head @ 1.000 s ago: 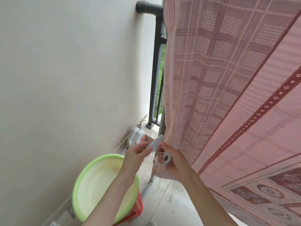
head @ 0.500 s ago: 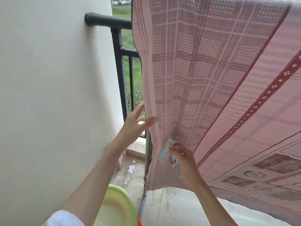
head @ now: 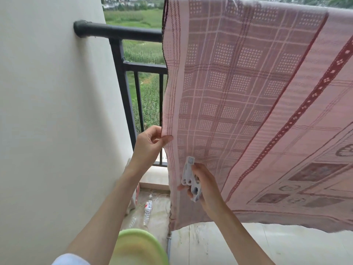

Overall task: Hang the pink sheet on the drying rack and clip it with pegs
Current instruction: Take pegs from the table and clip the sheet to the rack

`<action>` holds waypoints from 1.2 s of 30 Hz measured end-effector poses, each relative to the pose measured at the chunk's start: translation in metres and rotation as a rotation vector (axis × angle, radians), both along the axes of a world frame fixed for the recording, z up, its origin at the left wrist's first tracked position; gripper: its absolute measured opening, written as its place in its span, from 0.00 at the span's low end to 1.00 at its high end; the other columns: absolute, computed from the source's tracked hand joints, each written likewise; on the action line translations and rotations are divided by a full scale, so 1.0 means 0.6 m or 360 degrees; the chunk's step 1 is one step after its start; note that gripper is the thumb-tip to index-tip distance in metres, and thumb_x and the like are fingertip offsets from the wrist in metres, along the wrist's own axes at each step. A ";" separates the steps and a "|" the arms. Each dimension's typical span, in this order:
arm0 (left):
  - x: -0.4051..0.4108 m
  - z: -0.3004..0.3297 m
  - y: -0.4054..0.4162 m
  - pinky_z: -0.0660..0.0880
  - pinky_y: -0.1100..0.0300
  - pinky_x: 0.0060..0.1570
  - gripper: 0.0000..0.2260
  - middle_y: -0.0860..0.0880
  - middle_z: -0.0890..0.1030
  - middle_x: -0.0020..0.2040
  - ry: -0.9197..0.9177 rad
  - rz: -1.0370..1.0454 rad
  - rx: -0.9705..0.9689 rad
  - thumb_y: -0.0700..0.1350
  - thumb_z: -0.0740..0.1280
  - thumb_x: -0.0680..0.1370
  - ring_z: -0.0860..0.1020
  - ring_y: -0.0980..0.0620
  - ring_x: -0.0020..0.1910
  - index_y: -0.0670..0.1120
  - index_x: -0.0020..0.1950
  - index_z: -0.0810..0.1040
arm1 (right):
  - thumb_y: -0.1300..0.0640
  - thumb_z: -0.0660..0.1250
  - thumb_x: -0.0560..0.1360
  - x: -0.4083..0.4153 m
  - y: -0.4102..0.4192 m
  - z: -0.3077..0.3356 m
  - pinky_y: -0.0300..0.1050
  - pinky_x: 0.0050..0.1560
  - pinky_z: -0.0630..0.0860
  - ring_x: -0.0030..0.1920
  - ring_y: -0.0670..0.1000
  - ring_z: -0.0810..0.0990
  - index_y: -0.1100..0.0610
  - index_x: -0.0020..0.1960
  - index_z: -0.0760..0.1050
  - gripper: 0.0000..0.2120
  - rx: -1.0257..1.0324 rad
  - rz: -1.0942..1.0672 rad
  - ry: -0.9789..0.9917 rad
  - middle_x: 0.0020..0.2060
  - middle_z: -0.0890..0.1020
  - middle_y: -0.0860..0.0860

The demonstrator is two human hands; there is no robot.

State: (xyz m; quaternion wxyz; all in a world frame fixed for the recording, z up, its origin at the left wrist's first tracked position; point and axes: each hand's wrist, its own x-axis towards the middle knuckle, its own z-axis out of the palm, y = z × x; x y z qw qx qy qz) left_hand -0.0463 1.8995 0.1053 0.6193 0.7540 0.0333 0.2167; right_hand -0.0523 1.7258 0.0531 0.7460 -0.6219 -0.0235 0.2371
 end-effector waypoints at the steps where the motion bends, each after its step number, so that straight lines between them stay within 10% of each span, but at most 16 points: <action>1: 0.000 -0.001 -0.001 0.78 0.65 0.44 0.06 0.51 0.81 0.41 0.0000 -0.0034 0.0019 0.39 0.70 0.72 0.80 0.60 0.40 0.49 0.43 0.77 | 0.50 0.62 0.73 -0.002 0.006 -0.003 0.39 0.22 0.69 0.30 0.54 0.80 0.57 0.51 0.75 0.12 0.0057 -0.0022 0.0103 0.38 0.80 0.55; 7: 0.017 -0.001 -0.005 0.76 0.55 0.53 0.10 0.42 0.78 0.50 0.0047 -0.0185 0.0272 0.38 0.68 0.74 0.78 0.45 0.50 0.44 0.54 0.79 | 0.57 0.68 0.72 -0.008 0.026 -0.017 0.40 0.29 0.68 0.34 0.52 0.80 0.57 0.56 0.73 0.14 0.0261 0.0034 0.0361 0.40 0.80 0.57; 13: 0.026 -0.011 -0.001 0.77 0.65 0.46 0.07 0.44 0.77 0.50 0.0125 -0.0180 -0.0018 0.40 0.69 0.73 0.77 0.50 0.51 0.47 0.50 0.80 | 0.69 0.66 0.71 -0.009 0.037 -0.033 0.38 0.27 0.70 0.41 0.52 0.78 0.64 0.60 0.72 0.18 0.0182 0.0067 0.0359 0.40 0.84 0.55; 17: 0.030 -0.011 0.006 0.73 0.40 0.52 0.23 0.29 0.78 0.50 0.0251 -0.0216 -0.0057 0.48 0.72 0.68 0.78 0.41 0.46 0.30 0.50 0.74 | 0.75 0.62 0.70 -0.015 0.048 -0.050 0.40 0.30 0.69 0.40 0.54 0.75 0.63 0.49 0.75 0.12 0.0188 0.0031 0.0407 0.39 0.85 0.56; 23: 0.034 -0.017 0.022 0.78 0.58 0.52 0.11 0.40 0.82 0.50 0.0267 -0.0300 0.0209 0.34 0.70 0.72 0.81 0.45 0.50 0.38 0.53 0.79 | 0.63 0.68 0.72 -0.028 0.068 -0.063 0.36 0.27 0.71 0.36 0.50 0.79 0.62 0.47 0.77 0.04 0.0311 -0.0104 0.0340 0.42 0.85 0.58; 36: 0.037 -0.016 0.038 0.80 0.51 0.45 0.08 0.43 0.84 0.41 0.0344 -0.0214 0.0361 0.41 0.72 0.71 0.82 0.45 0.39 0.38 0.47 0.81 | 0.55 0.70 0.70 -0.042 0.143 -0.062 0.41 0.42 0.74 0.41 0.50 0.83 0.54 0.38 0.80 0.04 0.0407 -0.0229 0.0207 0.39 0.85 0.54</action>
